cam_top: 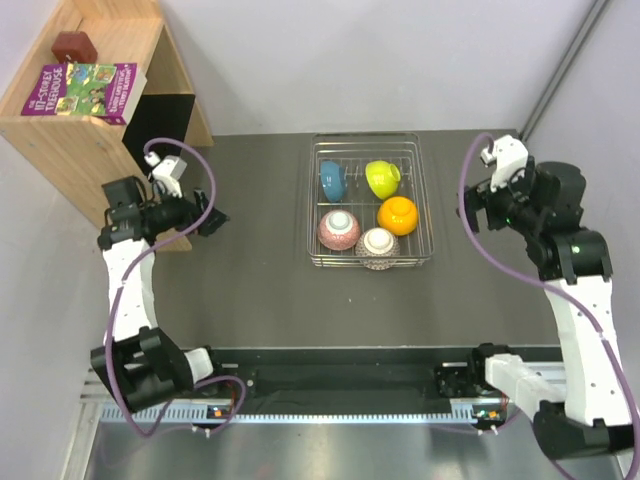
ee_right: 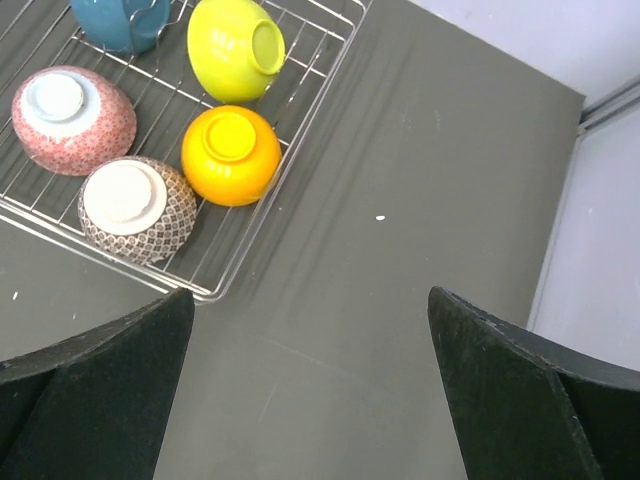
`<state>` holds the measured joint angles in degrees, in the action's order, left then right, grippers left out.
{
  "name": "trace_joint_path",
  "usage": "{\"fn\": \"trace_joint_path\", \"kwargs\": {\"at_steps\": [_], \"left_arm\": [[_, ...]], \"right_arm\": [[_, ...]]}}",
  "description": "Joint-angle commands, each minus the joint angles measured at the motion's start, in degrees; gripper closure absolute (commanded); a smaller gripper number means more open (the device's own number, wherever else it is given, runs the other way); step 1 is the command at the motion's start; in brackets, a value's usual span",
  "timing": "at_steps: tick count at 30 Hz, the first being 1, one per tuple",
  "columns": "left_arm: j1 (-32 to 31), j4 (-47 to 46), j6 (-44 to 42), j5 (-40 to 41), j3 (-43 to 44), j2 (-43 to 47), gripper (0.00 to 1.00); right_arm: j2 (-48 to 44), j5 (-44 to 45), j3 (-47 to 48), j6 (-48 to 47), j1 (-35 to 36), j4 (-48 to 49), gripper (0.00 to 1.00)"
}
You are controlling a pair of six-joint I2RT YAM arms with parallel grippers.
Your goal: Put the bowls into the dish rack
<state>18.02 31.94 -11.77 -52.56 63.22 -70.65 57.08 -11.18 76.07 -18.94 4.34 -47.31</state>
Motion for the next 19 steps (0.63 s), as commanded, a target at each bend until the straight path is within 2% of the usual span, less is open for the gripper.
{"fn": "trace_joint_path", "kwargs": {"at_steps": [1, 2, 6, 19], "left_arm": [[3.78, 6.03, -5.63, 2.87, -1.96, 5.16, 0.01], [3.78, 5.42, -5.72, 6.46, -3.70, 6.22, 0.01], [3.78, 1.90, -6.77, 10.98, -8.37, 13.50, 0.01], [3.86, 2.86, -6.51, 7.73, -10.14, 16.60, 0.01]], "right_arm": [[-4.76, -0.16, -4.17, -0.05, -1.08, 2.48, 0.00], [-5.83, -0.07, -5.40, 0.22, -1.17, 2.92, 0.00], [-10.23, -1.65, -7.43, 1.10, -3.37, 4.33, 0.00], [-12.34, -2.18, -8.40, 1.53, -3.81, 3.36, 0.00]]}}
